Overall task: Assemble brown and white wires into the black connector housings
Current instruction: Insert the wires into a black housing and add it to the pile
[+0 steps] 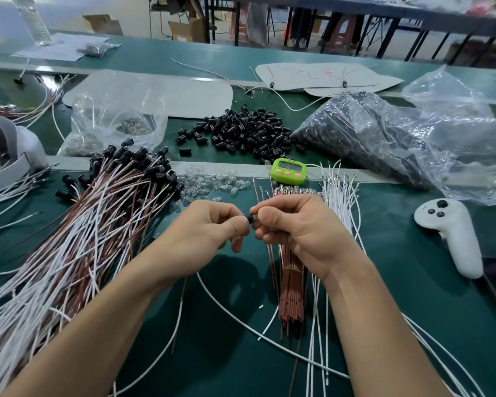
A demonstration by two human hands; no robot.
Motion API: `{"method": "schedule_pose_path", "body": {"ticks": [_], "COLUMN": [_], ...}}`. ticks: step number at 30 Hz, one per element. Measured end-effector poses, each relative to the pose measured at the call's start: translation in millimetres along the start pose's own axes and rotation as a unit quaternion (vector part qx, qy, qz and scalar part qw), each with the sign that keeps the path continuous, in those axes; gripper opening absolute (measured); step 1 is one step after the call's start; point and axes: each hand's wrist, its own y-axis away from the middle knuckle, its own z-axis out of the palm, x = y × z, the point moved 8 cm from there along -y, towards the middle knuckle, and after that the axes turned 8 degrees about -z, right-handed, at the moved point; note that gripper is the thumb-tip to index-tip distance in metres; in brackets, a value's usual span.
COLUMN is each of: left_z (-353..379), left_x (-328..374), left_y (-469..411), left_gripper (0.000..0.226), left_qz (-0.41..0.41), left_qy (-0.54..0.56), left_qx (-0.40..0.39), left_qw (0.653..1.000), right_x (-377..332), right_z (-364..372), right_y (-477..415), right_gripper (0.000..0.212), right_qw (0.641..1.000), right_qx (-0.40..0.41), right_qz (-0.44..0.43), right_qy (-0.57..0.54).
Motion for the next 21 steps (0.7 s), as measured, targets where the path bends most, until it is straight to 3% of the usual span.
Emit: {"method": "schedule_pose_path", "body": {"ticks": [6,13,18,21], "left_z": [-6.2,-9.2,-16.6,-8.6], "left_x": [3.4,10.1,4.2,-1.3], "left_y": [-0.1,4.3,-0.8,-4.7], "left_gripper": [0.008,0.016,0.019,0.021], "left_qz": [0.024,0.047,0.033,-0.001], "left_qy": [0.091,0.114,0.085,0.094], "left_qx": [0.042,0.055,0.119,0.073], "left_qw": [0.995,0.991,0.989,0.993], "right_x": [5.2,7.9,5.5,-0.6], "right_z": [4.6,7.9,4.7,-4.8], "right_y": [1.2,-0.4,-5.1,-5.4], "right_gripper": [0.016,0.025,0.016,0.029], "right_qw": [0.997,0.997,0.999,0.990], "right_qx": [-0.029,-0.031,0.049,0.121], "right_qz": [0.026,0.028,-0.012,-0.049], "right_qy": [-0.064,-0.058,-0.018,0.062]}}
